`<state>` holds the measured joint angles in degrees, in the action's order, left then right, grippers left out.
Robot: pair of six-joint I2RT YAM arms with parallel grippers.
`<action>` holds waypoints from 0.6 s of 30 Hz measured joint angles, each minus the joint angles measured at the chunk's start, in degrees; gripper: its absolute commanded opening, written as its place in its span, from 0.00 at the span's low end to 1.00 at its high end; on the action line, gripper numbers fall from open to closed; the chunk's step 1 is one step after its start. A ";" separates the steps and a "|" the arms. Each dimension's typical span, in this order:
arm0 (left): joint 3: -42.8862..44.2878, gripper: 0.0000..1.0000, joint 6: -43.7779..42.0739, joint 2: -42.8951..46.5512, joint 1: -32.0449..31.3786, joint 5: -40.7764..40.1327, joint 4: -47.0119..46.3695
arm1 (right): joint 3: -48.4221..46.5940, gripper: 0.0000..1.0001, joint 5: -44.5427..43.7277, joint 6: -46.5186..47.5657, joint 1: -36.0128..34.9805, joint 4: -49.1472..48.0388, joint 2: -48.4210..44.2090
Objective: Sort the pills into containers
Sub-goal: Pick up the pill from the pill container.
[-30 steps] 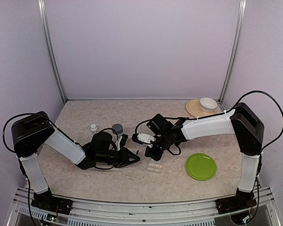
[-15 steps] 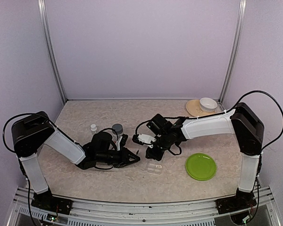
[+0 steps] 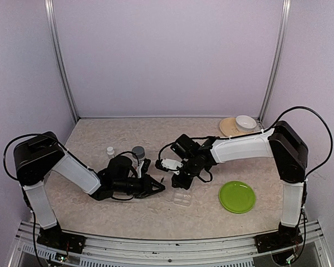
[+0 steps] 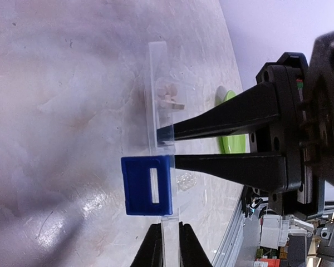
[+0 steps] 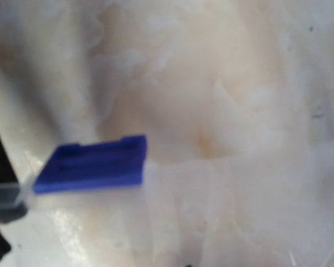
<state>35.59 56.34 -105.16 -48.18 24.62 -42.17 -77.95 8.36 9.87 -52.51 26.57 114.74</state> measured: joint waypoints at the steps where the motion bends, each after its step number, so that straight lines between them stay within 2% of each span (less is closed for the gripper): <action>1: -0.20 0.10 0.13 0.00 0.00 0.00 -0.35 | -0.20 0.13 0.00 0.00 0.00 0.24 0.00; 9: -1.60 0.07 1.29 -0.22 0.20 0.44 -2.80 | -0.44 0.01 0.59 0.15 0.00 0.31 0.00; 18: -1.79 0.07 1.57 -0.22 0.22 0.44 -3.28 | -0.76 0.00 0.66 0.20 -0.15 0.57 0.00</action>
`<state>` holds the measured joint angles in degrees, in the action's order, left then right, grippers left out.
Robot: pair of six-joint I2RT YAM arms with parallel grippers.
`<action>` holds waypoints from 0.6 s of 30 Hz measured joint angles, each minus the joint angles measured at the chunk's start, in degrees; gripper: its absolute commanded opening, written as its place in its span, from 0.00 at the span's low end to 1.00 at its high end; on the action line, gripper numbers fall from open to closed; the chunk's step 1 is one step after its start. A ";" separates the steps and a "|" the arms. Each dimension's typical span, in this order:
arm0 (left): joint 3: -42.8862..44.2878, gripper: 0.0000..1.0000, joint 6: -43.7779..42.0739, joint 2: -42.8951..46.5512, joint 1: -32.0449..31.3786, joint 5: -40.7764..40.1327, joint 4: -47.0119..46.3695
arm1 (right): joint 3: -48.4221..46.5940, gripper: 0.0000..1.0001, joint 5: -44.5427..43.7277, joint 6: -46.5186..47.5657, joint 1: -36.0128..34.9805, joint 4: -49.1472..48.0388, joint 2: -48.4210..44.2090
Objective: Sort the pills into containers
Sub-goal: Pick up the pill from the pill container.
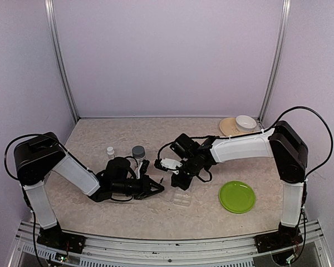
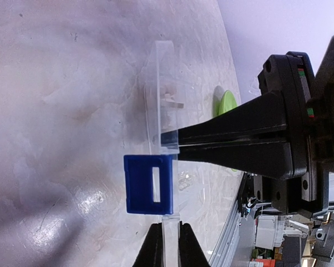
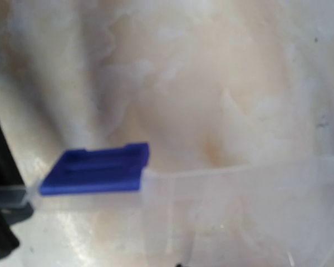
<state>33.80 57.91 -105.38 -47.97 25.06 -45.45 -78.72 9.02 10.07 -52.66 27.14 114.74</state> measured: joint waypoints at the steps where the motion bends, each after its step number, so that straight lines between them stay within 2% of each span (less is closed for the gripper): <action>1: 0.00 0.07 0.02 0.00 0.00 0.00 0.00 | -0.04 0.00 0.00 0.00 0.00 0.02 0.00; 18: 0.00 0.07 0.24 -0.04 -0.02 0.15 0.02 | 0.15 0.00 5.62 -2.08 1.49 -1.75 -3.02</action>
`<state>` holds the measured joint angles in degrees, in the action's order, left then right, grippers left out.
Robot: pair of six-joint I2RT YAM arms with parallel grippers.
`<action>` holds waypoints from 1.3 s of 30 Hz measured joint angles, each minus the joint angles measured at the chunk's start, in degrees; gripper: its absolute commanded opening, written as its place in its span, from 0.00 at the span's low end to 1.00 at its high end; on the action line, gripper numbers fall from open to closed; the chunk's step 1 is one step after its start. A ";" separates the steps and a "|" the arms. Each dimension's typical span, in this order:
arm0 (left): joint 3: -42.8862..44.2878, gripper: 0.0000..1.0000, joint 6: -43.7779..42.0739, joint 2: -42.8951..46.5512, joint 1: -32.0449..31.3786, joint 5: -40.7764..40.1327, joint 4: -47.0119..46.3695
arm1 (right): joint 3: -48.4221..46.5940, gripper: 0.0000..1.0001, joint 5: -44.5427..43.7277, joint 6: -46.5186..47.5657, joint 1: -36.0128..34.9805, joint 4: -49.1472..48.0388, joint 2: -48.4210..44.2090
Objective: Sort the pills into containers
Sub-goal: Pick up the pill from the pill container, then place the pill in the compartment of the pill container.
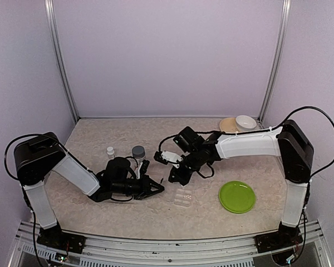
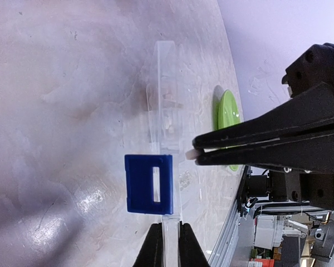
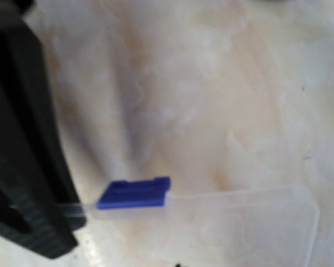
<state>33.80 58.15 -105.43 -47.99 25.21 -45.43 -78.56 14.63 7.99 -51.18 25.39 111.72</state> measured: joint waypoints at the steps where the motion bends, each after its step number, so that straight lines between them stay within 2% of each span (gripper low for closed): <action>1: 0.00 0.07 0.02 0.00 0.00 0.00 0.00 | 0.00 0.00 0.24 -0.11 0.00 -0.04 -0.33; 7: 0.00 0.07 0.15 -0.15 0.00 0.00 0.02 | 1.29 0.00 0.57 -0.33 0.17 -0.20 -1.97; 20: 0.02 0.09 0.13 -0.20 0.00 0.00 0.07 | 10.29 0.00 0.13 -1.53 2.40 -1.66 -5.64; 30: 0.35 0.18 -0.13 -0.20 0.00 -0.04 0.98 | 10.29 0.00 -0.13 -1.64 2.67 -3.02 -5.64; 33: 0.46 0.19 -0.31 -0.20 0.00 -0.07 1.09 | 10.29 0.04 -0.09 -1.66 2.67 -3.02 -5.64; 39: 0.87 0.22 -0.55 -0.20 0.00 -0.07 1.44 | 10.29 0.18 -0.07 -1.73 2.67 -3.02 -5.64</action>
<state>34.68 57.60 -105.62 -47.99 25.15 -43.99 -68.27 14.57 6.26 -48.51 22.37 106.08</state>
